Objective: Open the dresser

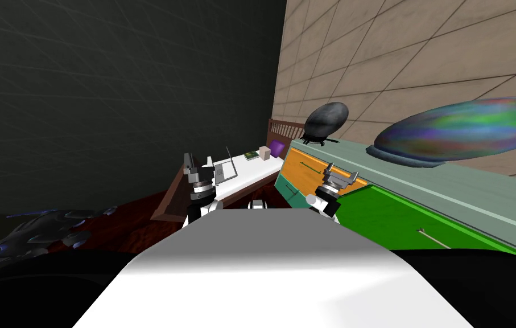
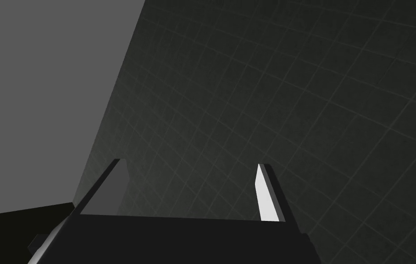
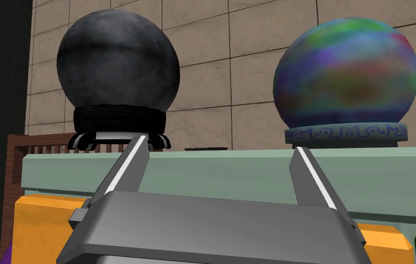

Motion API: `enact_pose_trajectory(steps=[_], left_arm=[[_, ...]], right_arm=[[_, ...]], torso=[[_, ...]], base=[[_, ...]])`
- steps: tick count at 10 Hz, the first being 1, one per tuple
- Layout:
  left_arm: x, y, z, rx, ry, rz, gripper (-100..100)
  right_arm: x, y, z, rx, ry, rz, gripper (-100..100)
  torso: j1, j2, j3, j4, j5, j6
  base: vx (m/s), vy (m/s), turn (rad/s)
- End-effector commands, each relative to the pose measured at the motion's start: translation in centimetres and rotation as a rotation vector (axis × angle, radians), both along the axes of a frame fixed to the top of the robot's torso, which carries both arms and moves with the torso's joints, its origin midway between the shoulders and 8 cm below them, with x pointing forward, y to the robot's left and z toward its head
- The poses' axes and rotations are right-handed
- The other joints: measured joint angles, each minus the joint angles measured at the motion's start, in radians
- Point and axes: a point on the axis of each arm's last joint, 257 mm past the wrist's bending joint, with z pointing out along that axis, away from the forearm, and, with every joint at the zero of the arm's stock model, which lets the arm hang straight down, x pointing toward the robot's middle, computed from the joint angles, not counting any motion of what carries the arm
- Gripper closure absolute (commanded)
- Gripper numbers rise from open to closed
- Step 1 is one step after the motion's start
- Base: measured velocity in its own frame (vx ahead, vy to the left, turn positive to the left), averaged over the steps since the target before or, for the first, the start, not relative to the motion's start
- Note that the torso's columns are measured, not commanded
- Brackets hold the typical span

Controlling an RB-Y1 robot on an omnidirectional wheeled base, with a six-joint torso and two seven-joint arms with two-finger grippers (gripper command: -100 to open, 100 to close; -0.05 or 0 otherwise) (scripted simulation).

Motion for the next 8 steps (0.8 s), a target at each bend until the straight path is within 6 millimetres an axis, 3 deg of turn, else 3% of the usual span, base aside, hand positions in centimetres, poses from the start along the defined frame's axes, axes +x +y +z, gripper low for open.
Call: enact_pose_trajectory(steps=[1, 2, 4, 5, 8], left_arm=[[0.0, 0.0, 0.0, 0.000, 0.000, 0.000, 0], [0.0, 0.0, 0.0, 0.000, 0.000, 0.000, 0], [0.0, 0.0, 0.0, 0.000, 0.000, 0.000, 0], [0.0, 0.0, 0.0, 0.000, 0.000, 0.000, 0], [0.0, 0.0, 0.0, 0.000, 0.000, 0.000, 0]], right_arm=[[-0.2, -0.7, -0.3, 0.057, -0.044, 0.029, -100], [-0.4, -2.2, -1.1, 0.122, -0.086, 0.033, -100], [-0.4, -2.2, -1.1, 0.136, -0.100, 0.050, -100], [-0.7, -3.5, -2.0, 0.201, -0.144, 0.055, -100], [-0.8, -4.8, -2.9, 0.287, -0.215, 0.088, -100]], torso=[[0.000, 0.000, 0.000, 0.000, 0.000, 0.001], [-0.002, 0.001, 0.001, 0.000, 0.000, 0.001], [-0.001, 0.001, 0.000, 0.000, 0.000, 0.000], [-0.001, 0.001, 0.001, 0.000, 0.000, 0.001], [0.000, 0.000, 0.000, 0.000, 0.000, 0.000]], base=[[0.010, 0.015, -0.003], [0.013, 0.027, 0.132], [0.013, 0.021, 0.049], [0.016, 0.024, 0.149], [0.015, 0.029, 0.091]])
